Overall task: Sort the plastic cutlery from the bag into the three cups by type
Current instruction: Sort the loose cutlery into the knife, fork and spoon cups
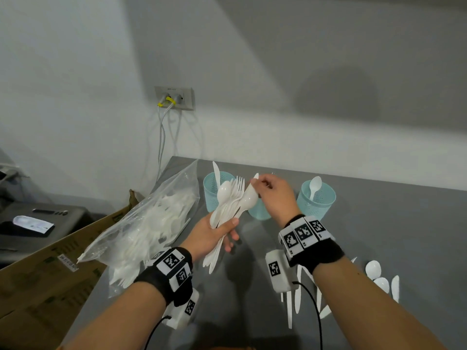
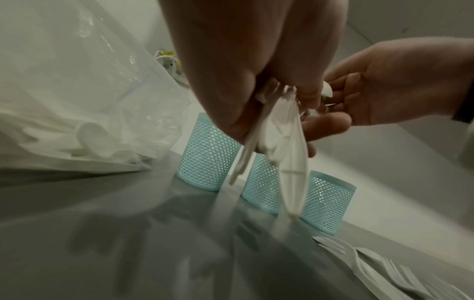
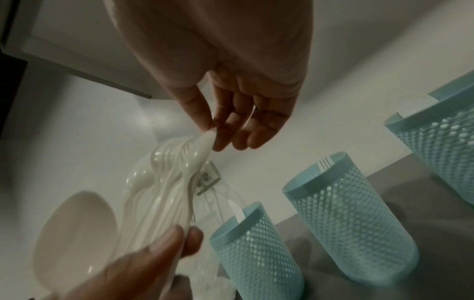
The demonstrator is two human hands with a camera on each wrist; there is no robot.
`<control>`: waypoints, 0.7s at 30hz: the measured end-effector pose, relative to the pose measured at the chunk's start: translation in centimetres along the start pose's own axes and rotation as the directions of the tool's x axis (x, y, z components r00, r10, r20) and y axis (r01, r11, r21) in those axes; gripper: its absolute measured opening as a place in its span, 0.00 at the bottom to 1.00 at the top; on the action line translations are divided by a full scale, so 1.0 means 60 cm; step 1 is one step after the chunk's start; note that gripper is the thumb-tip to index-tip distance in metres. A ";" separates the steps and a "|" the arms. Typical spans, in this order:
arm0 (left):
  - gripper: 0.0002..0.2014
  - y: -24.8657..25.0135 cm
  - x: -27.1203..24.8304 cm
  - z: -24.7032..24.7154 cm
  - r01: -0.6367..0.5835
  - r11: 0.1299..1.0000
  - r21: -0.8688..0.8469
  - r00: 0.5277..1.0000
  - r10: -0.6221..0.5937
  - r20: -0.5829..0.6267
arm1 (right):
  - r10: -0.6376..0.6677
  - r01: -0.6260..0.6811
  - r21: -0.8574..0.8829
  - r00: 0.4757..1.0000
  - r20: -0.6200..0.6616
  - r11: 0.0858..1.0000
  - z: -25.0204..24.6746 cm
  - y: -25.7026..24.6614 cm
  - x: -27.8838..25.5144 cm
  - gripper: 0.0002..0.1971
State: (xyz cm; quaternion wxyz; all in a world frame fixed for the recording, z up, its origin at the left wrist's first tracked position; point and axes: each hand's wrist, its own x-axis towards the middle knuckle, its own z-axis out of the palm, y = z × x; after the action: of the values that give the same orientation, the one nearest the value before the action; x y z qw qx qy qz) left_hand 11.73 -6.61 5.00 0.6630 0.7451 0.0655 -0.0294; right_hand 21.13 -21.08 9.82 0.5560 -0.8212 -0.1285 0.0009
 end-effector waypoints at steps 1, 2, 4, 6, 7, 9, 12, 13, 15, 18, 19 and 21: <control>0.10 0.000 0.000 0.000 0.005 1.000 -0.002 1.000 -0.005 -0.001 | 0.003 -0.003 0.024 1.000 -0.018 1.000 -0.004 -0.004 0.007 0.09; 0.10 0.001 -0.001 0.000 0.010 1.000 0.003 1.000 -0.010 -0.006 | 0.004 -0.002 0.046 0.999 -0.040 0.999 -0.010 -0.010 0.013 0.08; 0.11 -0.001 0.000 -0.002 0.015 1.000 0.027 0.999 -0.014 -0.031 | -0.028 0.042 0.103 0.992 -0.126 0.994 -0.024 -0.028 0.020 0.08; 0.11 -0.006 0.001 -0.005 0.012 0.998 0.068 0.998 -0.008 -0.060 | -0.094 0.133 0.156 0.967 -0.235 0.979 -0.040 -0.052 0.021 0.09; 0.11 -0.010 0.003 -0.007 0.008 0.995 0.103 0.997 0.000 -0.075 | -0.126 0.176 0.170 0.955 -0.270 0.970 -0.046 -0.062 0.021 0.09; 0.10 -0.020 0.006 -0.012 -0.031 0.972 0.233 0.992 0.059 -0.111 | -0.181 0.240 0.188 0.941 -0.285 0.952 -0.051 -0.077 0.017 0.09; 0.18 -0.033 0.011 -0.026 -0.126 0.876 0.465 0.968 0.212 -0.137 | -0.258 0.278 0.094 0.949 -0.181 0.956 -0.038 -0.077 0.011 0.08; 0.20 -0.036 0.012 -0.030 -0.140 0.828 0.543 0.959 0.250 -0.133 | -0.260 0.268 0.065 0.959 -0.111 0.961 -0.030 -0.071 0.008 0.07; 0.20 -0.034 0.010 -0.032 -0.134 0.734 0.666 0.946 0.294 -0.134 | -0.221 0.220 0.023 0.974 0.044 0.975 -0.011 -0.055 0.003 0.05; 0.20 -0.023 0.009 -0.032 -0.124 0.599 0.791 0.933 0.342 -0.112 | -0.188 0.228 -0.171 0.957 0.219 0.959 0.006 -0.039 -0.001 0.09; 0.21 -0.021 0.009 -0.034 -0.117 0.569 0.814 0.934 0.342 -0.105 | -0.177 0.243 -0.229 0.945 0.273 0.943 0.007 -0.040 -0.001 0.10; 0.21 -0.019 0.011 -0.041 -0.107 0.560 0.822 0.941 0.324 -0.099 | -0.131 0.265 -0.327 0.916 0.380 0.907 0.005 -0.049 -0.003 0.12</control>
State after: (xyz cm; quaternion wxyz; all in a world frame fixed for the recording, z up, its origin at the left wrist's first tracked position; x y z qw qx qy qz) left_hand 12.12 -3.99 4.12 0.2385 0.9637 0.0320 0.1160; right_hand 20.31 -19.83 12.34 0.3560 -0.8803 -0.3067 0.0651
